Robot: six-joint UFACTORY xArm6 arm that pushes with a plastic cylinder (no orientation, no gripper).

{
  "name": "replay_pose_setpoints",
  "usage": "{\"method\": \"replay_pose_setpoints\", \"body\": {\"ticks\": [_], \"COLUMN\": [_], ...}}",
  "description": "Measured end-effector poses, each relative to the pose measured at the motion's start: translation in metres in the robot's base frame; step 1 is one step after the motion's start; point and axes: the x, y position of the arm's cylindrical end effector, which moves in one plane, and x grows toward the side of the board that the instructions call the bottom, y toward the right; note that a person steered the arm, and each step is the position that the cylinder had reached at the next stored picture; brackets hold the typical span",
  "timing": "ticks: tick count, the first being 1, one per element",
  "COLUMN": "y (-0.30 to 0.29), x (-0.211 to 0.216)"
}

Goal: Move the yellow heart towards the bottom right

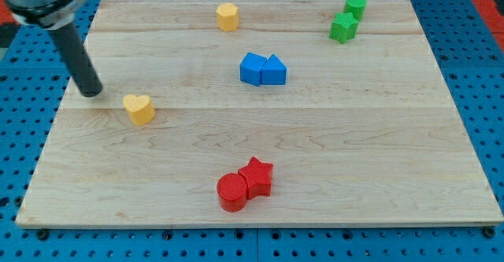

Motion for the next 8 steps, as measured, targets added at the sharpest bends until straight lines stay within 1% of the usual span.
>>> {"method": "replay_pose_setpoints", "body": {"ticks": [1,2,3,4,5,6,7,8], "y": [0.046,0.153,0.131,0.043,0.095,0.2,0.189,0.13], "x": [0.011,0.027,0.029,0.027,0.046,0.055,0.058,0.06]}}
